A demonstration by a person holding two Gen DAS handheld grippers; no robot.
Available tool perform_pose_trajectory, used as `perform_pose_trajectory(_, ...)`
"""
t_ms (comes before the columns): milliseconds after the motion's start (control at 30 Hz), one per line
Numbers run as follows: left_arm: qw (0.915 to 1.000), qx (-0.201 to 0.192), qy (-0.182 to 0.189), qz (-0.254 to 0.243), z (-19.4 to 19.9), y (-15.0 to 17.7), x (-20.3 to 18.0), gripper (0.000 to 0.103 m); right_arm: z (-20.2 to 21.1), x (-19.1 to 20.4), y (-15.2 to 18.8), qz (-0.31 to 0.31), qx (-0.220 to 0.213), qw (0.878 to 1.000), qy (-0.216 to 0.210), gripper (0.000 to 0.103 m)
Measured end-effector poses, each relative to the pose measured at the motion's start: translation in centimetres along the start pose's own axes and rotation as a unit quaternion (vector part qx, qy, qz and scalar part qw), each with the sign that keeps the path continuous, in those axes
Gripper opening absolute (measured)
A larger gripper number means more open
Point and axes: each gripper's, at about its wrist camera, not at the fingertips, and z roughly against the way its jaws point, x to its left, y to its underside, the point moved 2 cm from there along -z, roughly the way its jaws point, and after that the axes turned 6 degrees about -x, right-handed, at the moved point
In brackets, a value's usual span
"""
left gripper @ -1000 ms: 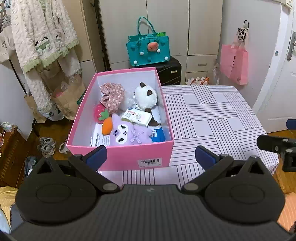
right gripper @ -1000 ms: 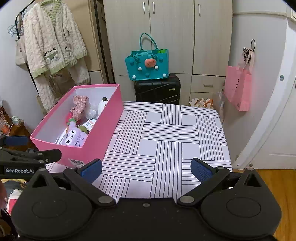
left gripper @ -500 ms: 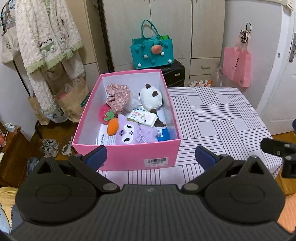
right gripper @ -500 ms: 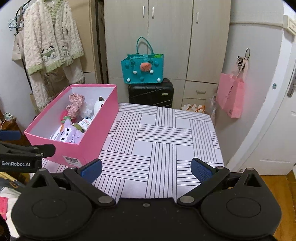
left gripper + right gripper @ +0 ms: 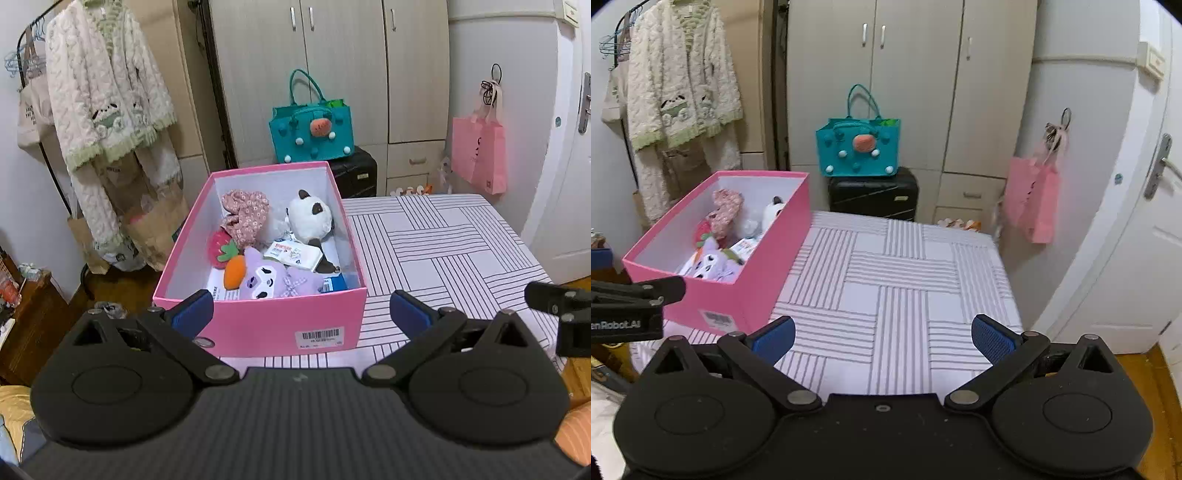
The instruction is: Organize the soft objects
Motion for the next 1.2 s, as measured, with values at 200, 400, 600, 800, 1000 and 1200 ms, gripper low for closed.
perform_pose_trajectory(200,1.0,-0.003,0.008,0.0,-0.3,0.9,-0.1,0.103,0.2,0.7,0.7,0.015,-0.008,1.0,0.005,0.103)
perform_pose_trajectory(400,0.9999,-0.006,0.01,0.0,-0.2,1.2,-0.3,0.103,0.8,0.6,0.7,0.024,-0.023,0.999,0.028,0.103)
perform_pose_trajectory(600,0.9999,-0.01,0.007,0.002,0.3,1.2,-0.1,0.103,0.7,-0.5,0.6,0.003,-0.023,0.999,0.03,0.103)
perform_pose_trajectory(800,0.9997,-0.021,-0.002,0.01,0.6,1.1,0.2,0.103,0.7,-0.7,0.6,-0.002,-0.034,0.999,0.042,0.103)
perform_pose_trajectory(1000,0.9994,-0.031,-0.005,0.014,0.6,1.2,0.1,0.103,0.9,-0.7,0.7,-0.011,-0.04,0.999,0.03,0.103)
perform_pose_trajectory(1200,0.999,-0.041,-0.004,0.014,0.9,1.2,0.0,0.103,1.1,-0.5,0.8,-0.005,-0.048,0.998,0.042,0.103)
